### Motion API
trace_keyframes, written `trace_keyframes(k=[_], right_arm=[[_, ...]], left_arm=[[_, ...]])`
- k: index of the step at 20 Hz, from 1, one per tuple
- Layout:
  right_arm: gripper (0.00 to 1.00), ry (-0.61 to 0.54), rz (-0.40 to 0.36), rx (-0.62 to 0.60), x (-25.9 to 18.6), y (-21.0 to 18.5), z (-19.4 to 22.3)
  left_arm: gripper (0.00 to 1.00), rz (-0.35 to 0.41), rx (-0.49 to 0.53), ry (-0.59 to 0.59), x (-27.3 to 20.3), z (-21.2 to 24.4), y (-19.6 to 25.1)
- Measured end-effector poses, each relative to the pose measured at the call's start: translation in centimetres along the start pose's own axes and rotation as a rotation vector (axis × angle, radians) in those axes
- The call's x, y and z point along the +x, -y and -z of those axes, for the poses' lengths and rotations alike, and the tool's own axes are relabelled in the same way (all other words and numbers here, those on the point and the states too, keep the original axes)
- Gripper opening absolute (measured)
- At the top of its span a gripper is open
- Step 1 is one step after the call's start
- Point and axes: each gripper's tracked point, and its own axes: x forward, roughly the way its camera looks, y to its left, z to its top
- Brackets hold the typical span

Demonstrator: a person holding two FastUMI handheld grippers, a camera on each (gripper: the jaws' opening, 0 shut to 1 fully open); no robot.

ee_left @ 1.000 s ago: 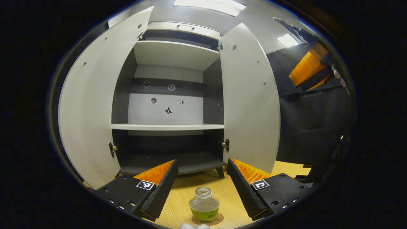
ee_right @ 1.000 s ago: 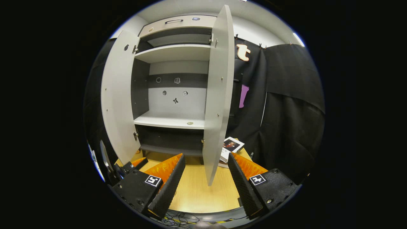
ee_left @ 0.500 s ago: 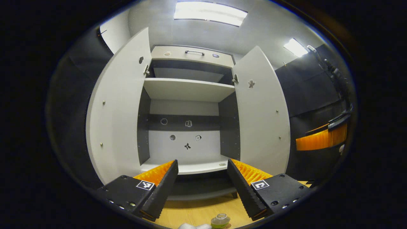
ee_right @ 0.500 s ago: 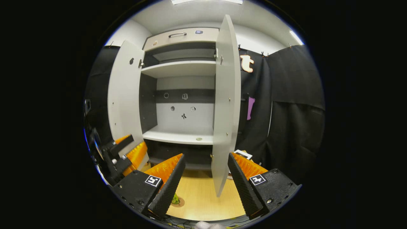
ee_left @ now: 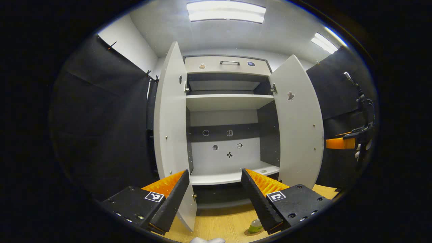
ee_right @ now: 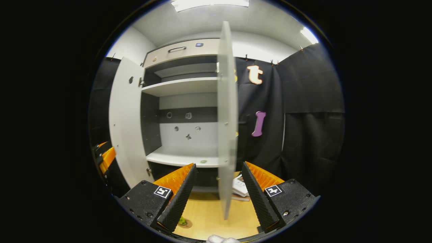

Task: Grasp the bottle in the cabinet with the left hand and place it on the coaster, then close the right door with the right hand and the left door with the left hand.

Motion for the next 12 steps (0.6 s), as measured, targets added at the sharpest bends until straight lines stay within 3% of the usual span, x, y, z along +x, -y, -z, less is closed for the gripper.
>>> trace_keyframes(k=[6,12], right_arm=[[0.83,0.048,0.131,-0.012,4.7,9.9,-3.4],[0.83,0.026,0.030,0.024,10.6,11.5,-3.8]], left_arm=[[0.95,-0.094,0.000,-0.072,-2.3,1.2,0.2],[0.94,-0.184,0.002,-0.094,-1.6,0.1,2.4]])
